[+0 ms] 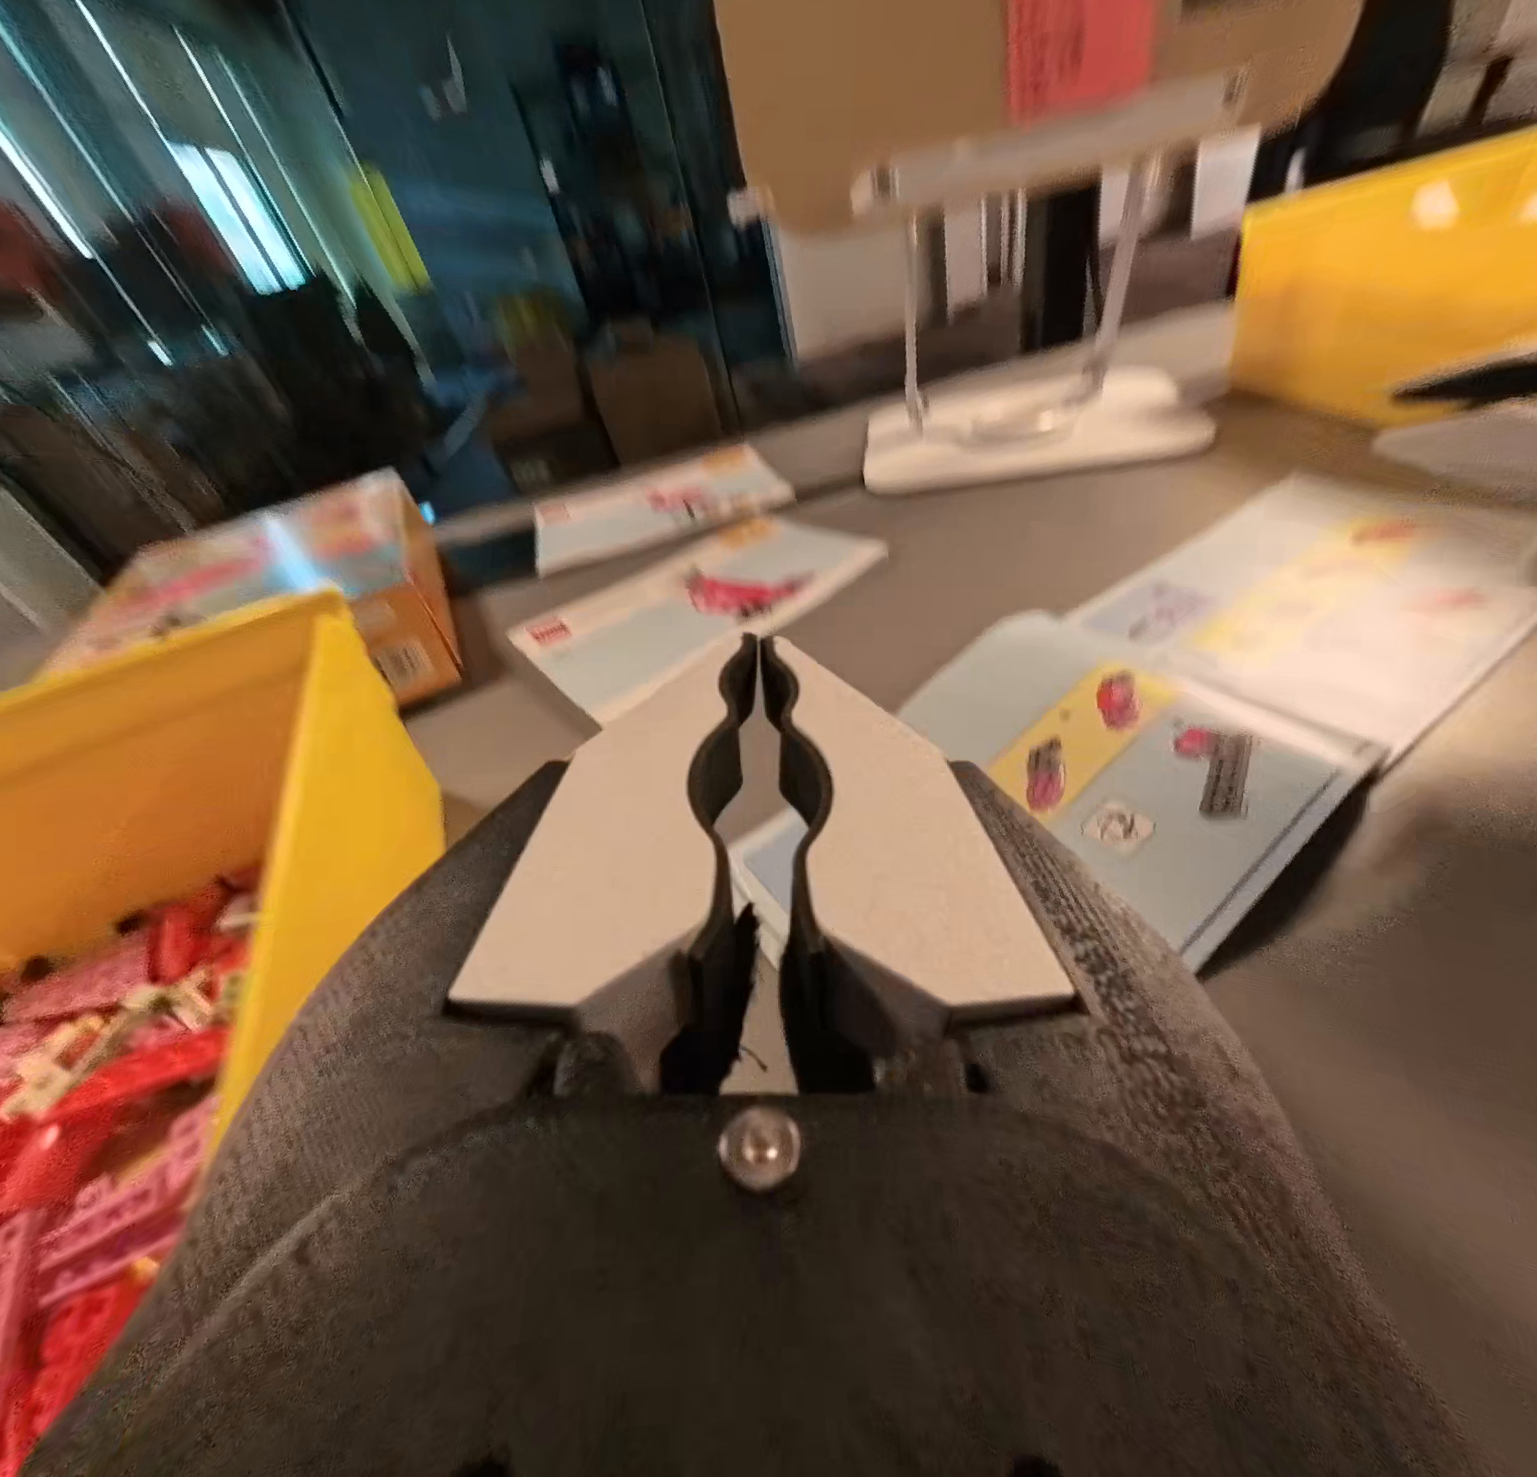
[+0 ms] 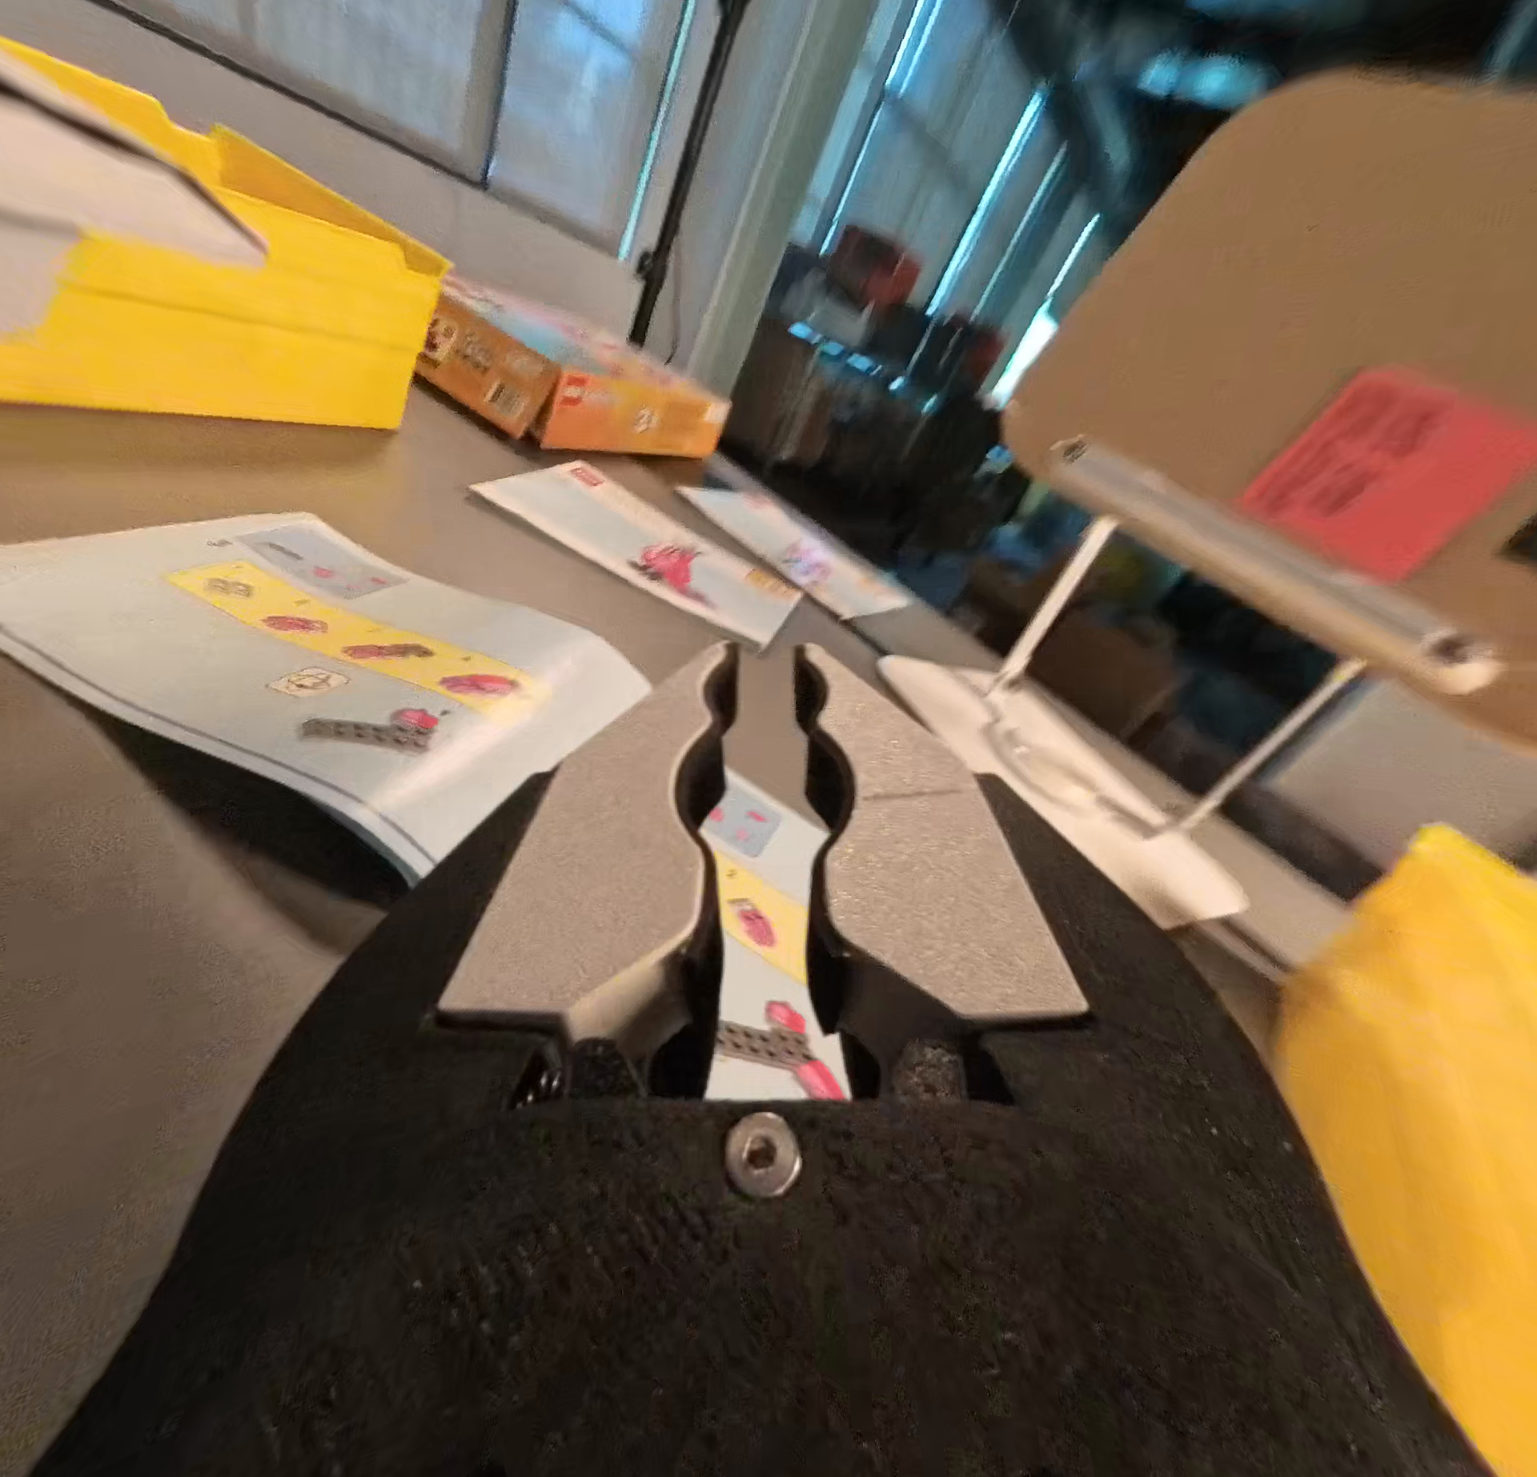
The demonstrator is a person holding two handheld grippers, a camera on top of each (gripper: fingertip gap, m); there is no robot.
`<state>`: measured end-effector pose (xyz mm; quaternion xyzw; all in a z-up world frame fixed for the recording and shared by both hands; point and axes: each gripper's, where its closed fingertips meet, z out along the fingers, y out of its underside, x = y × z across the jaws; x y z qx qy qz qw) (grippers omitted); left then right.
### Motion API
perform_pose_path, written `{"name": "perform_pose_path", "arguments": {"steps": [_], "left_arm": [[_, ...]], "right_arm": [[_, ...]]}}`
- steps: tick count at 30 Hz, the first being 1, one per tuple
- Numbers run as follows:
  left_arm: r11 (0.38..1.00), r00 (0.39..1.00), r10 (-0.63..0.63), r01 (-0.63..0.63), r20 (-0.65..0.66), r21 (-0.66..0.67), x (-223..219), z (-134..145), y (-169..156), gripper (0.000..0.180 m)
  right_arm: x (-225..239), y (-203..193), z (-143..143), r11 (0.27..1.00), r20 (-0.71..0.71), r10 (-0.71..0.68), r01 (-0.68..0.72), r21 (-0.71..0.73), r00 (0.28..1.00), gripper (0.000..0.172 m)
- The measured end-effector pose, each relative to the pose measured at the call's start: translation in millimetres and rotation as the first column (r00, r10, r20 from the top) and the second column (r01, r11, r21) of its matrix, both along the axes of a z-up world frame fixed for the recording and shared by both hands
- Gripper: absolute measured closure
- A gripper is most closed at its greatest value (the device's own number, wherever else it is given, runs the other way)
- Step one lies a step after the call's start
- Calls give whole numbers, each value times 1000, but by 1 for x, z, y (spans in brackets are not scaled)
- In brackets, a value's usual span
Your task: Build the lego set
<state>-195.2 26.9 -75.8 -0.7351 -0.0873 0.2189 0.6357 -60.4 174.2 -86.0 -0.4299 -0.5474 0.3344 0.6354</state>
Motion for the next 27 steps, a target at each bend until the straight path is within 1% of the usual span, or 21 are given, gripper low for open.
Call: {"name": "perform_pose_path", "arguments": {"steps": [1,2,4,6,10,14,15,17,18,20,23,24,27], "left_arm": [[998,999,-4,6,-33,69,2,13,-5,180],[990,998,-15,24,-64,137,6,25,-9,178],[965,993,-48,74,-108,251,17,44,-17,174],[948,991,-44,81,-126,306,20,54,-22,173],[946,987,-41,88,-153,313,23,56,-24,173],[953,980,-55,109,-193,281,29,54,-20,173],[959,978,-54,107,-203,264,30,52,-18,171],[965,976,-4,61,-218,256,30,52,-17,157],[963,972,13,51,-233,265,33,55,-18,154],[957,965,7,70,-263,282,46,65,-22,152],[943,960,26,69,-279,326,64,83,-46,152],[937,964,58,37,-259,346,64,89,-60,151],[913,960,211,-128,-182,387,45,111,-114,144]], "right_arm": [[6,-1,2,998,-19,-20,21,57,1000,170],[10,-3,1,994,-19,-27,29,103,999,172],[11,-9,0,989,-10,-18,19,147,1000,172],[8,-12,0,984,-8,-18,19,177,1000,172],[5,-11,-5,983,20,-27,23,181,999,172],[6,-10,-3,991,12,-15,13,130,1000,172],[7,-9,-3,993,8,-12,11,119,1000,172],[8,-7,-1,996,-2,-8,8,92,1000,172],[9,-6,0,997,-8,-5,6,79,1000,172],[10,-4,2,998,-24,-4,5,61,1000,172],[12,-2,4,999,-36,-11,13,49,999,172],[12,-1,4,999,-38,-14,16,46,999,172],[11,1,4,999,-42,-22,24,41,999,172]]}}
